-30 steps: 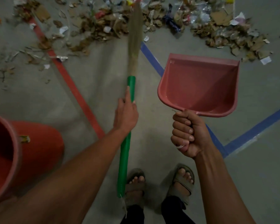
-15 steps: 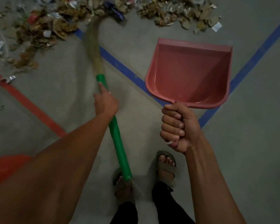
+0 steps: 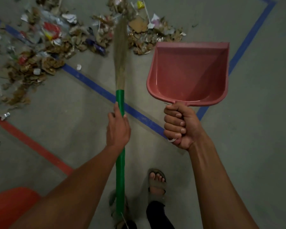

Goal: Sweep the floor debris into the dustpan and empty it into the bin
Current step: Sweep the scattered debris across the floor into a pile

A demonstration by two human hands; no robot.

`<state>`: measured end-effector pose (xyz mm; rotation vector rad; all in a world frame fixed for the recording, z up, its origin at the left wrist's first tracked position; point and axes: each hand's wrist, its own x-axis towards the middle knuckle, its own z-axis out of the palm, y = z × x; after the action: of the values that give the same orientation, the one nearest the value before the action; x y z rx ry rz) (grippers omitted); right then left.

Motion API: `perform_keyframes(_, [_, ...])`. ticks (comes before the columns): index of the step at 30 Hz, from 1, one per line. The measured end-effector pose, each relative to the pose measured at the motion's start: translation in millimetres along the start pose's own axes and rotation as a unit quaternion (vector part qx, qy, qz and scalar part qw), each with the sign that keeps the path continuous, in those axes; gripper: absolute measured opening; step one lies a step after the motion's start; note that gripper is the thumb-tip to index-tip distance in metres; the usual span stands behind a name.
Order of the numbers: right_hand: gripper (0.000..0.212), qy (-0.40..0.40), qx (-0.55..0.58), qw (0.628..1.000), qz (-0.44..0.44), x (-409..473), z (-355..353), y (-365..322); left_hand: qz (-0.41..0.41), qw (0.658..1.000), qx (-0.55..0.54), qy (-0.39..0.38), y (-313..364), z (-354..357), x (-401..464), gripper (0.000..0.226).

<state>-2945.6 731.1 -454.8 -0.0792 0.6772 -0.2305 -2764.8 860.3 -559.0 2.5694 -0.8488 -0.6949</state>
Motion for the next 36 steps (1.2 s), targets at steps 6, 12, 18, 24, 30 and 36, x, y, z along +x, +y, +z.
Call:
perform_keyframes(6, [0.042,0.015,-0.001,0.999,-0.034,-26,2,-67,0.063,0.996,0.004,-0.057,102,16,19,0.067])
perform_keyframes(12, [0.042,0.036,0.017,0.996,-0.077,-34,-13,-120,0.114,0.984,0.017,-0.133,187,50,62,0.068])
perform_keyframes(18, [0.043,0.049,0.035,0.992,-0.113,-25,-30,-164,0.125,0.970,-0.001,-0.211,247,105,121,0.062])
perform_keyframes(24, [0.043,0.061,0.040,0.991,-0.116,15,-42,-199,0.096,0.958,0.089,-0.255,285,142,193,0.072])
perform_keyframes(30, [0.043,0.078,0.036,0.991,-0.103,57,-24,-229,-0.042,0.972,0.089,-0.215,259,109,233,0.077])
perform_keyframes(36, [0.044,0.071,0.042,0.993,-0.086,71,8,-248,-0.082,0.981,0.079,-0.155,232,64,236,0.072])
